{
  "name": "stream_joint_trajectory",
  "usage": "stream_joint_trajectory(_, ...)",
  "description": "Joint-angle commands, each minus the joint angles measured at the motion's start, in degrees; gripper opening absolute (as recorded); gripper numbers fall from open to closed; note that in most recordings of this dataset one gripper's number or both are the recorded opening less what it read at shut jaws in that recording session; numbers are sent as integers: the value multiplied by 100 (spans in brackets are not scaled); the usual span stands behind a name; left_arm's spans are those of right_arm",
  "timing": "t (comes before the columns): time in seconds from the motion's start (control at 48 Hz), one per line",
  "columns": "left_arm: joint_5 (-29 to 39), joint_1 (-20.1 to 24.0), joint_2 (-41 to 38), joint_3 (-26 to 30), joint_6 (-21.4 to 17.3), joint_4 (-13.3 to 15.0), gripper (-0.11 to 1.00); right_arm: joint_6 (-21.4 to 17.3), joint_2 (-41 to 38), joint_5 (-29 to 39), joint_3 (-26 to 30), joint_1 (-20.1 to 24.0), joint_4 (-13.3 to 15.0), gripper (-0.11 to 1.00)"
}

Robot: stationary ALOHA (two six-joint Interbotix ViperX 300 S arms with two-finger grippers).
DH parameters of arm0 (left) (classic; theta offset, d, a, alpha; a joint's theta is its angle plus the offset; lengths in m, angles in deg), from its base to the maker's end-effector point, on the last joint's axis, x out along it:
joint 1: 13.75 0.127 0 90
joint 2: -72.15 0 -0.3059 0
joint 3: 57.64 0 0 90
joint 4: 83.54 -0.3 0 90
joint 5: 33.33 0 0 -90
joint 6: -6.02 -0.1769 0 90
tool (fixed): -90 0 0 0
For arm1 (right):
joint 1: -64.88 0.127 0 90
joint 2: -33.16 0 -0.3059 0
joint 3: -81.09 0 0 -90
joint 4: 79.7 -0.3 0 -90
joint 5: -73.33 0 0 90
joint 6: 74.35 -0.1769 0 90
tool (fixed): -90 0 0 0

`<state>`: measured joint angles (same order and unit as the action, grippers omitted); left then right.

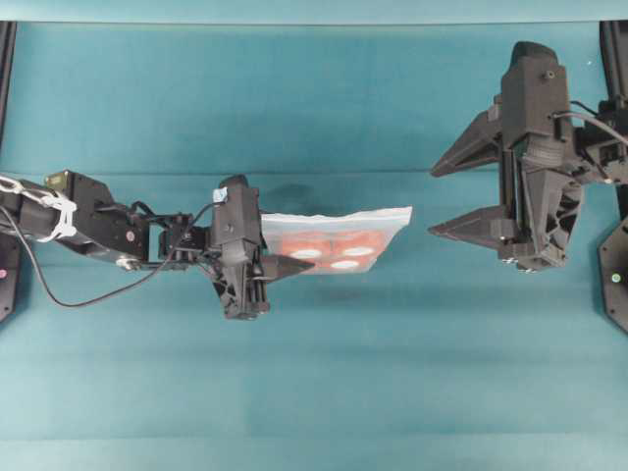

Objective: Hand over the clear zip bag and make it stand upright.

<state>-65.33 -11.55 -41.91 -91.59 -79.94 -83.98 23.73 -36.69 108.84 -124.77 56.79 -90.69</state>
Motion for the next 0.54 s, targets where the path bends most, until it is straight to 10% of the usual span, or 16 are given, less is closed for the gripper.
stream_joint_trajectory(0.0,-9,-9,70,26,9,-9,26,-44,62,-44,35,18,-18,87)
stream_joint_trajectory(0.521,18,-9,79,18,9,-9,26,-44,62,-44,0,18,-26,87)
